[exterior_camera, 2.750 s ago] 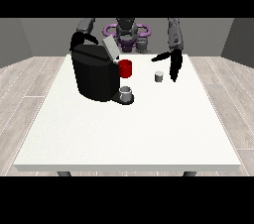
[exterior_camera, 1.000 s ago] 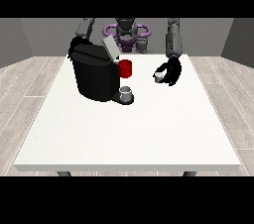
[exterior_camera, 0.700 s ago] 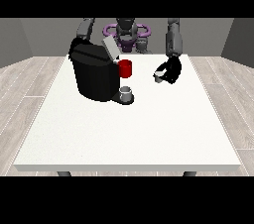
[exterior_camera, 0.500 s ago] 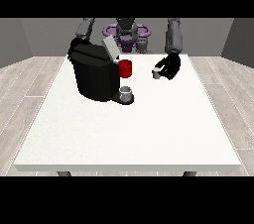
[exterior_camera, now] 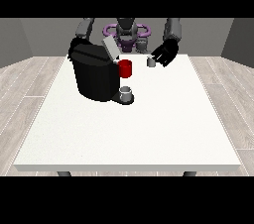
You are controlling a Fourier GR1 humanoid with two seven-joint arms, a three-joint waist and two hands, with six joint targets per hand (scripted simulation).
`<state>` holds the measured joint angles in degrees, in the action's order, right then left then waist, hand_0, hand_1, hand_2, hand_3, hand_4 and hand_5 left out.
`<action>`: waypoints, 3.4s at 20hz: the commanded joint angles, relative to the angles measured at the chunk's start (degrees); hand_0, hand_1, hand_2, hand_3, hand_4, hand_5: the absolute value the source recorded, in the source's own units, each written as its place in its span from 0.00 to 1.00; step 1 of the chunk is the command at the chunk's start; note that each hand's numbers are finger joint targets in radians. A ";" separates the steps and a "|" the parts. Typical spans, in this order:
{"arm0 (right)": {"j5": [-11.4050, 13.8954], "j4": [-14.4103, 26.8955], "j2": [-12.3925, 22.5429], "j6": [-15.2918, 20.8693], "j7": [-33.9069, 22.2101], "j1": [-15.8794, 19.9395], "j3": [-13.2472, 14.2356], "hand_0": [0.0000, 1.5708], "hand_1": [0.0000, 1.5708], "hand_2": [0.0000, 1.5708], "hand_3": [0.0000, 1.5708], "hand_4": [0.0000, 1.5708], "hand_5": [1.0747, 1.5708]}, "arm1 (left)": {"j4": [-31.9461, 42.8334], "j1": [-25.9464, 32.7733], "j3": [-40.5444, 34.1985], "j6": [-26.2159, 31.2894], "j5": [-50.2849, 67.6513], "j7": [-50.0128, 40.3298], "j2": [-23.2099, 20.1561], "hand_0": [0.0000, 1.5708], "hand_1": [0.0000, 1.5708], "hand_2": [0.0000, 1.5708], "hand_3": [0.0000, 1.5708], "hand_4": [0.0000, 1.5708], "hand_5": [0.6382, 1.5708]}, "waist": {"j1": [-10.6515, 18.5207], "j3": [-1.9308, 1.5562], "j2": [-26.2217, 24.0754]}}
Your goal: Insert the coffee pod into the coffee machine and close the lid
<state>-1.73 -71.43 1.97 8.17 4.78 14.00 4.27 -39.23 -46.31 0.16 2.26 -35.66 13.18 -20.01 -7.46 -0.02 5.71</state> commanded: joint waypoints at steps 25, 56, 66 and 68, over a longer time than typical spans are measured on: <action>1.08 -7.28 -0.89 1.29 -2.58 3.76 -4.20 0.00 0.00 0.00 0.00 0.35 1.00 | 1.99 -17.17 -6.74 3.57 -0.50 -5.33 -6.13 0.80 0.80 0.84 0.79 0.32 1.00 | -9.39 0.02 6.60; 0.11 -7.80 0.22 2.31 -3.08 3.94 -1.66 0.00 0.00 0.00 0.00 0.29 1.00 | 3.95 -19.71 -6.01 5.25 -2.53 -6.86 -2.51 0.77 0.77 0.81 0.76 0.31 1.00 | -8.49 0.01 6.56; -0.11 -7.44 0.35 2.27 -1.24 6.16 -1.00 0.00 0.00 0.00 0.00 0.28 1.00 | 4.64 -21.11 -6.89 6.13 -2.58 -5.25 -4.08 0.77 0.77 0.78 0.69 0.29 1.00 | -8.37 0.02 10.81; -2.73 -5.05 2.72 -0.63 -0.92 4.49 1.68 0.00 0.00 0.00 0.00 0.27 1.00 | 3.79 -20.42 -5.97 7.12 -3.09 -7.32 -3.00 0.72 0.72 0.74 0.65 0.28 1.00 | -7.61 0.00 7.85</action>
<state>-2.37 -78.20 2.55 9.39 4.20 18.26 3.35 -34.90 -67.60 -6.77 8.67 -38.14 6.50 -24.03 -16.19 -0.07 15.07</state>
